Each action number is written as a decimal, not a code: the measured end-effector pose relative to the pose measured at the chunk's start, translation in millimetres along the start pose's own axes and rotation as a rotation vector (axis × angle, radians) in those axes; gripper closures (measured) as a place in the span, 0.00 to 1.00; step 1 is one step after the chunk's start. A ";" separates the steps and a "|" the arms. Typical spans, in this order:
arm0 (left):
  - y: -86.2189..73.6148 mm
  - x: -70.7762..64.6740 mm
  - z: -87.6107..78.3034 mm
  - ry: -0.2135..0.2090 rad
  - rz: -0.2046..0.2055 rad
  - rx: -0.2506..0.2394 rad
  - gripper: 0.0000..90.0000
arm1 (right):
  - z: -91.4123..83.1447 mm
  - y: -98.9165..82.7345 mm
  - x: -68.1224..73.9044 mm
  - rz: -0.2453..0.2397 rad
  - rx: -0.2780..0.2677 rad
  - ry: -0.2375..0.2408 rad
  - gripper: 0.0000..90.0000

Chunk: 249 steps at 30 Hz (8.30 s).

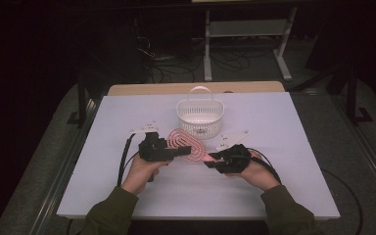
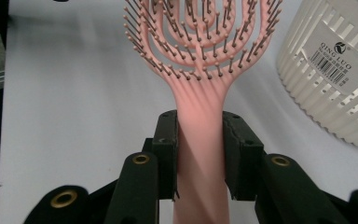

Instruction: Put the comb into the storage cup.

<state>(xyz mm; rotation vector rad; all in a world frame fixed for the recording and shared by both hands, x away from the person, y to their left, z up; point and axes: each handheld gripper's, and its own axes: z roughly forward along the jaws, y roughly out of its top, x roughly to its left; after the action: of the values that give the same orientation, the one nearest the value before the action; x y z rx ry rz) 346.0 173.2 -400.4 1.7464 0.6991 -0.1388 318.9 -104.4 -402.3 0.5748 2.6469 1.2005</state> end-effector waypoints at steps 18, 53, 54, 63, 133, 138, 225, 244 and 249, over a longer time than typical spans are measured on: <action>2.4 0.1 -4.8 -0.038 -0.030 -0.033 0.66 | 8.7 1.7 4.4 0.000 0.005 -0.018 0.76; 7.7 -6.6 -8.5 -0.059 -0.017 -0.063 0.72 | 9.6 3.5 5.0 0.006 -0.024 0.002 0.76; 7.7 -6.7 -8.6 -0.058 -0.016 -0.063 0.72 | 9.7 3.6 4.9 0.006 -0.025 0.002 0.76; 9.2 -7.5 -11.4 -0.056 -0.018 -0.077 0.73 | 9.8 4.0 4.7 0.021 -0.031 0.006 0.72; 17.5 4.2 -46.5 0.011 -0.023 -0.175 0.73 | -40.3 -89.1 -1.3 0.343 -0.104 -0.187 0.00; 17.9 4.5 -47.5 0.010 -0.025 -0.179 0.73 | -45.6 -95.6 0.2 0.353 -0.109 -0.196 0.00; 123.7 51.4 -30.6 0.068 0.053 -0.306 0.73 | -45.4 -96.2 1.5 0.339 -0.107 -0.188 0.00; 115.7 61.9 -14.0 0.120 0.024 -0.317 0.73 | -45.6 -97.1 1.5 0.336 -0.104 -0.187 0.00; 111.6 65.8 -10.7 0.133 0.011 -0.318 0.73 | -45.2 -97.0 1.7 0.331 -0.102 -0.185 0.00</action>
<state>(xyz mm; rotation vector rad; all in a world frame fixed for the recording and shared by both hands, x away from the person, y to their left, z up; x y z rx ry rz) 454.7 193.4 -331.9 1.4629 0.7637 0.0939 276.8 -192.8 -445.6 1.0816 2.3835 1.2847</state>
